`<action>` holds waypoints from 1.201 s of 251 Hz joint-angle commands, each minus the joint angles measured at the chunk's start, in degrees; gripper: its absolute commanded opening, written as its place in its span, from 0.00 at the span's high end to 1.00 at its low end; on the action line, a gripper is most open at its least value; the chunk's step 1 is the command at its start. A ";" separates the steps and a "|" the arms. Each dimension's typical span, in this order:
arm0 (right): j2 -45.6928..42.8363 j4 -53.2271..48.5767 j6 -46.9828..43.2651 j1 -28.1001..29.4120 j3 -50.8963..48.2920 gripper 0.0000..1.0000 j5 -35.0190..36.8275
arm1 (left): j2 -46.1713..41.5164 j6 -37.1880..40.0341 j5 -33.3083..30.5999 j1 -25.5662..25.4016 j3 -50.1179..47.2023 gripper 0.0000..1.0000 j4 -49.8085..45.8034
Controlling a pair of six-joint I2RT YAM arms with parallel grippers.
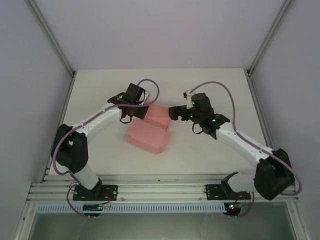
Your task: Assemble paper box
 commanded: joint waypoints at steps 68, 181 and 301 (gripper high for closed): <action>-12.08 -6.25 5.80 -10.74 -11.49 0.01 0.33 | 7.01 38.55 -9.34 -8.72 13.85 1.00 -24.17; -16.14 -10.45 5.48 -15.06 -14.36 0.01 -1.30 | 28.80 47.83 -20.39 -17.80 31.37 1.00 -32.89; -18.96 -12.09 4.89 -17.36 -15.79 0.01 -2.99 | 28.90 44.85 -16.83 -16.70 34.38 0.40 -29.29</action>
